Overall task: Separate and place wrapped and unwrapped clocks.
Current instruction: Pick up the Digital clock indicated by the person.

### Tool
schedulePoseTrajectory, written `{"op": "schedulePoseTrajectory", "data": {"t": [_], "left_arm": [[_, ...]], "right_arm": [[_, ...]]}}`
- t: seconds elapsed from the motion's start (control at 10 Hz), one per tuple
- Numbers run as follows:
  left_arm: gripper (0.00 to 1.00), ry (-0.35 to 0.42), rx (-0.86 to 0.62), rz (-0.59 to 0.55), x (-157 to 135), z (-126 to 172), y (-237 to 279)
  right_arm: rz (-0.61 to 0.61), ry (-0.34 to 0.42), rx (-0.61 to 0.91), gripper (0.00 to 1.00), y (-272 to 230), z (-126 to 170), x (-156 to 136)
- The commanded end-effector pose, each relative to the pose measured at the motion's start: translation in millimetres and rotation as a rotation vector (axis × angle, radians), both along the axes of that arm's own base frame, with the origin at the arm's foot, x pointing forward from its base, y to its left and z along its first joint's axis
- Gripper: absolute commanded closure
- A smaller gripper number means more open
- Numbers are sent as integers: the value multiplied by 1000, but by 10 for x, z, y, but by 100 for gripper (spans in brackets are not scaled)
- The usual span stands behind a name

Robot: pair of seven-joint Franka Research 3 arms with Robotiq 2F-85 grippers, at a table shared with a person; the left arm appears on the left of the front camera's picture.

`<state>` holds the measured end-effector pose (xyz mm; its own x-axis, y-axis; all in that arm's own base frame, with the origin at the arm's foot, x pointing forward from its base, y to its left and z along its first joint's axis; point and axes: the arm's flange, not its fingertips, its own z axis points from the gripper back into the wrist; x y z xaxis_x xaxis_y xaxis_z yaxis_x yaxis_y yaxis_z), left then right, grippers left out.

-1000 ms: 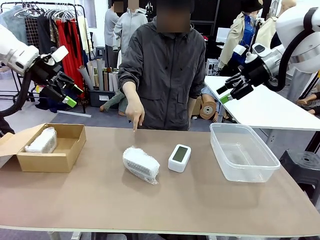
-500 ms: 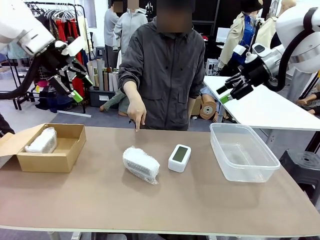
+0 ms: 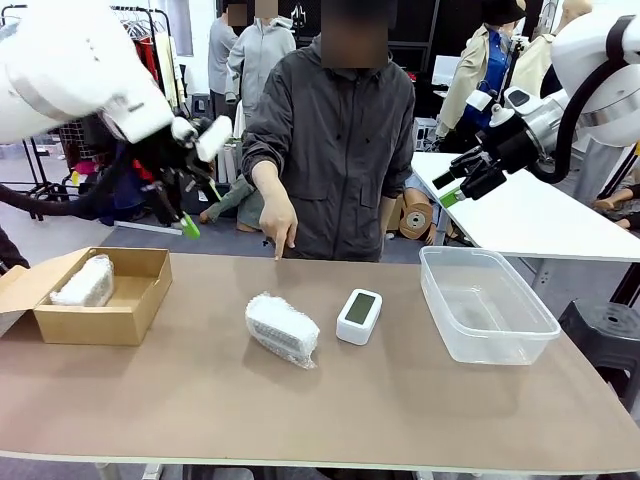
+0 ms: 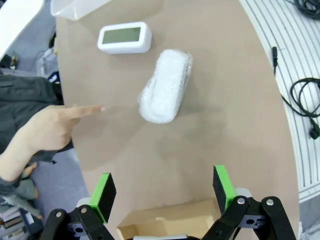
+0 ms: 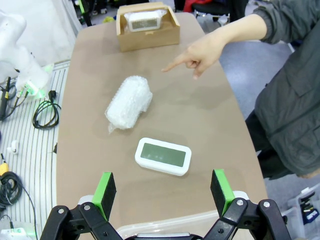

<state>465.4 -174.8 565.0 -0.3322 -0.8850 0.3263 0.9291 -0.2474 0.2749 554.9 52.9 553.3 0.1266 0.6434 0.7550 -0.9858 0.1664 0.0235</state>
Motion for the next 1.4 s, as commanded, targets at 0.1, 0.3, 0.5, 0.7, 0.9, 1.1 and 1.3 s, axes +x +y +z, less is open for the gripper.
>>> {"op": "schedulePoseTrajectory", "data": {"t": [0.1, 0.3, 0.5, 0.7, 0.9, 1.1, 1.3], "left_arm": [[0, -47, 86, 28, -44, -386, -250], [0, -71, 117, 0, -10, -652, -388], [0, -91, 96, -22, 22, -825, -464], [0, -67, 107, -24, 9, -705, -426], [0, -67, 107, -24, 9, -705, -426], [0, -76, 107, -29, 25, -730, -467], [0, -69, 169, -62, 42, -866, -722]], "right_arm": [[-2, -6, -1, 0, 4, 18, 3], [-2, -6, -1, 0, 4, 18, 3], [-2, -6, -1, 0, 4, 18, 3], [-2, -6, -1, 0, 4, 18, 3], [-2, -6, -1, 0, 4, 18, 3], [-2, -6, -1, 0, 4, 18, 3], [-2, -6, -1, 0, 4, 18, 3]]}}
